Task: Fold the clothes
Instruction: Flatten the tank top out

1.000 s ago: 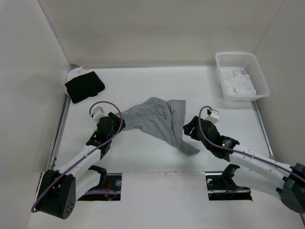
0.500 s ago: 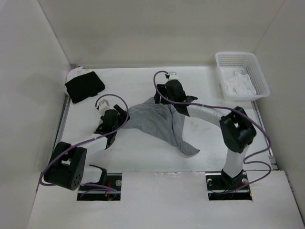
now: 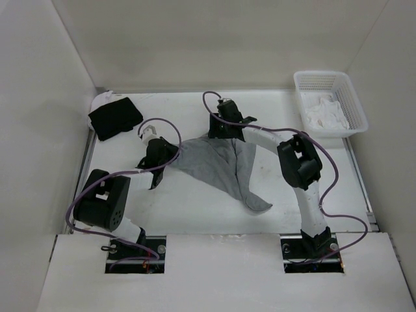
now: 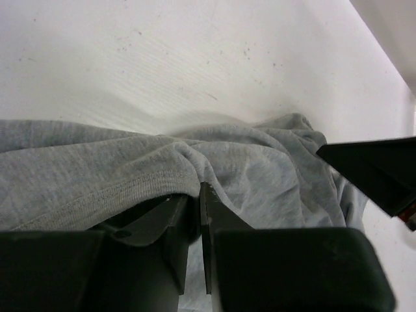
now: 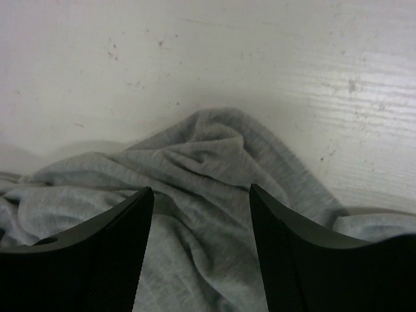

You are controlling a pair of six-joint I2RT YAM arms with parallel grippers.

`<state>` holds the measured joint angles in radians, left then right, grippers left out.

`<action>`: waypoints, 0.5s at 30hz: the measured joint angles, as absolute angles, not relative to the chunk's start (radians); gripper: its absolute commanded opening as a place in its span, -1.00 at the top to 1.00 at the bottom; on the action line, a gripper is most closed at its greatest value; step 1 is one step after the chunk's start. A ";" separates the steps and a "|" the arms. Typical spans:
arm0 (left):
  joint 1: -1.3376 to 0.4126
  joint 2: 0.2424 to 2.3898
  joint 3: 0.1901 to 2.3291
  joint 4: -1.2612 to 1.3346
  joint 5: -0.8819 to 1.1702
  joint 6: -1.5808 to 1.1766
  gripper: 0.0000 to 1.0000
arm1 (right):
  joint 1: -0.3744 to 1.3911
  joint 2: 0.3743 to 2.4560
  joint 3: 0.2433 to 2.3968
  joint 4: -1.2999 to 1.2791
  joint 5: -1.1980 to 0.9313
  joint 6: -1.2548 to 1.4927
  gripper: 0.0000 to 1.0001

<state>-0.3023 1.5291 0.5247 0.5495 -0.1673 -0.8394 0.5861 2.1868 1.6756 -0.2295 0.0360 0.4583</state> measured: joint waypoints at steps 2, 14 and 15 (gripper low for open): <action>-0.289 1.541 0.556 0.545 -0.160 -0.849 0.86 | 0.587 2.187 1.676 -0.249 0.000 0.469 0.34; -0.210 1.666 0.928 0.538 -0.152 -0.852 0.92 | 0.575 2.038 1.403 -0.134 -0.133 0.585 0.94; -0.207 1.685 0.955 0.530 -0.149 -0.852 0.92 | 0.570 2.003 1.363 -0.123 -0.134 0.597 0.94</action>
